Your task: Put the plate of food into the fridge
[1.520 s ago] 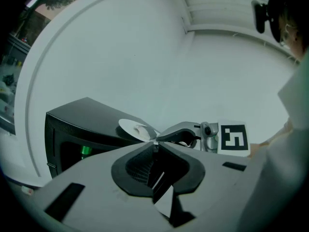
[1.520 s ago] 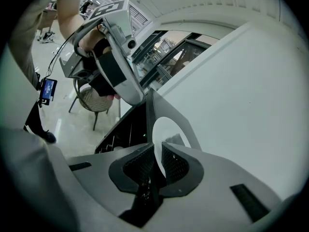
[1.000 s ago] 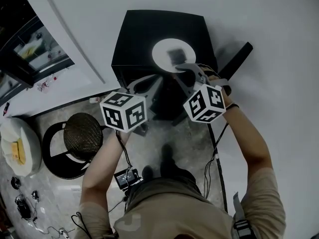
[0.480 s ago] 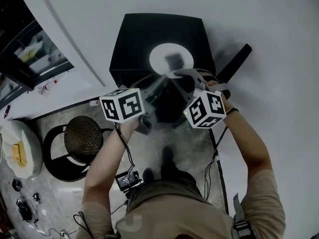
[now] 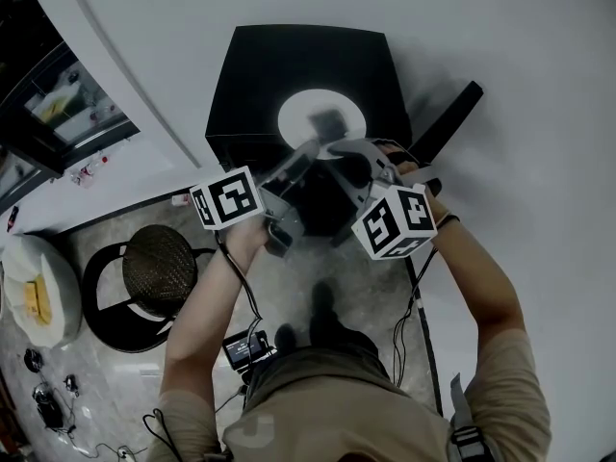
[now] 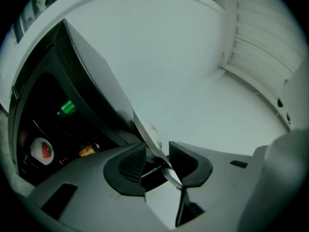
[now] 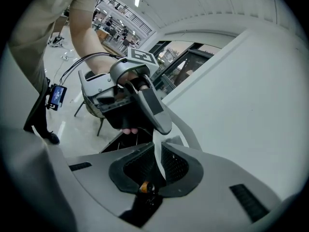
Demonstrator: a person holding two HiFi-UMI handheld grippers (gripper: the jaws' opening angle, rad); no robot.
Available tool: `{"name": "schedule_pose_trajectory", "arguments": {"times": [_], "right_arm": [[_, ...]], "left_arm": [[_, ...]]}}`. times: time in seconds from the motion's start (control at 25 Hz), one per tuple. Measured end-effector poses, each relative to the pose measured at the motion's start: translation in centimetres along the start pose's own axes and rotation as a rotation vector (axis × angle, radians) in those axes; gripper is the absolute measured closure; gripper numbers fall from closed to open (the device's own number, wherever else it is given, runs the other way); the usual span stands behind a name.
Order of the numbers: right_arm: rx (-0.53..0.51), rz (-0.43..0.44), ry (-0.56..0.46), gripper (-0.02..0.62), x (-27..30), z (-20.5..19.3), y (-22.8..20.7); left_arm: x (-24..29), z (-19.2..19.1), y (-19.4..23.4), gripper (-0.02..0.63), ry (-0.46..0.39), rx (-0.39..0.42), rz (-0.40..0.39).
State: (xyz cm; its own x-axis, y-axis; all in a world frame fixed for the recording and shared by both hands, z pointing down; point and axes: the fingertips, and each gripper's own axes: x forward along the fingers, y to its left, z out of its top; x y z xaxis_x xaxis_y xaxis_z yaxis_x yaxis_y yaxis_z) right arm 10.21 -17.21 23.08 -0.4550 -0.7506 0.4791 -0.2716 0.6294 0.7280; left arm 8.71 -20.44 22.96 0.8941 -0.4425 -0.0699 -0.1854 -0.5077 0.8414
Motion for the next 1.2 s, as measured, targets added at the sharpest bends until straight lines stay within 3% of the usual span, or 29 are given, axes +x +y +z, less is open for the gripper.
{"name": "schedule_pose_trajectory", "arguments": {"times": [0.28,0.48,0.8,1.2], "right_arm": [[-0.055,0.002,0.011,0.546,-0.1,0.1,0.7],[-0.072,-0.001,0.015,0.549,-0.1,0.3,0.9],[-0.09,0.014,-0.01,0.551,-0.4,0.8,1.8],[-0.078,0.019,-0.021,0.549,-0.6,1.1,1.9]], "left_arm": [[0.0,-0.1,0.5,0.458,-0.041,-0.083,-0.053],[-0.2,0.0,0.7,0.474,-0.094,-0.188,-0.09],[0.0,0.4,1.3,0.479,-0.087,-0.174,-0.042],[-0.5,0.4,1.0,0.5,-0.142,-0.306,-0.081]]}}
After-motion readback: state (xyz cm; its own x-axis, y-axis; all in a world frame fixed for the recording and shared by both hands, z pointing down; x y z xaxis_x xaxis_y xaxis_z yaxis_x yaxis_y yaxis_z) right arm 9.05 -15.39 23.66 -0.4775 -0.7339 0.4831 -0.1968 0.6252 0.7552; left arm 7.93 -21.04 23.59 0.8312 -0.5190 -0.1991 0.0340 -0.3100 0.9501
